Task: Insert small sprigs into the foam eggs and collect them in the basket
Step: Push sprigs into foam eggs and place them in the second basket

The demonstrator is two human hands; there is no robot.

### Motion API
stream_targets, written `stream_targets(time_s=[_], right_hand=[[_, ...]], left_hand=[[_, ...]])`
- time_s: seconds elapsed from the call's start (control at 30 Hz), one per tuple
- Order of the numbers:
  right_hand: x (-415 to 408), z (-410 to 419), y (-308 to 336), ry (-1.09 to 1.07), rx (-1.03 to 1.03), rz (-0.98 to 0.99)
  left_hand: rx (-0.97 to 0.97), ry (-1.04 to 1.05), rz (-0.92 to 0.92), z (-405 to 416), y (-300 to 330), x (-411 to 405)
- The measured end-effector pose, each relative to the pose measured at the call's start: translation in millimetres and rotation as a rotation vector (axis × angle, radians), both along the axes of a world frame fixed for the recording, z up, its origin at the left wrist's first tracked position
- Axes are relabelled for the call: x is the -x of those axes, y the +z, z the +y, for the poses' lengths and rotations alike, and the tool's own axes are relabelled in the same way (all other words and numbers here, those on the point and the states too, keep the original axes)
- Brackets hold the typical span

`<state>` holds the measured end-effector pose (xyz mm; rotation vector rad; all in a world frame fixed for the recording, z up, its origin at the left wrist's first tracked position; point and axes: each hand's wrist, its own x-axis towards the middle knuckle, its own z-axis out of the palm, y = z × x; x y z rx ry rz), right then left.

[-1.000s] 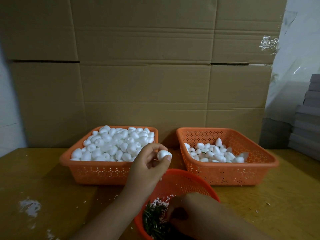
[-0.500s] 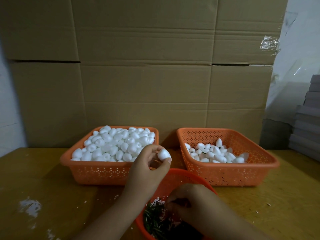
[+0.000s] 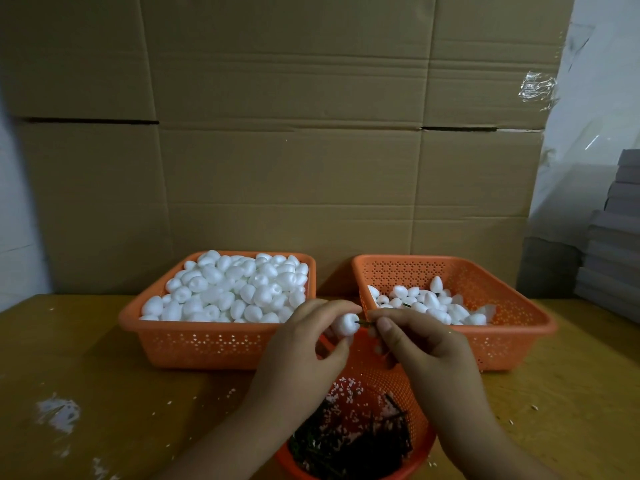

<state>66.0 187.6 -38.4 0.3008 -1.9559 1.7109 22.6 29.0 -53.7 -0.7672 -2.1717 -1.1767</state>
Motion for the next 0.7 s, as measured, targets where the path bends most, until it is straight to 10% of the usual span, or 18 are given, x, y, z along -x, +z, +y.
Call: stream_targets(time_s=[0.7], right_hand=[[6.0,2.1,-9.1,-0.016,-0.132,-0.023]], left_hand=[[0.333,0.048,0.109,-1.0,4.6,-8.2]])
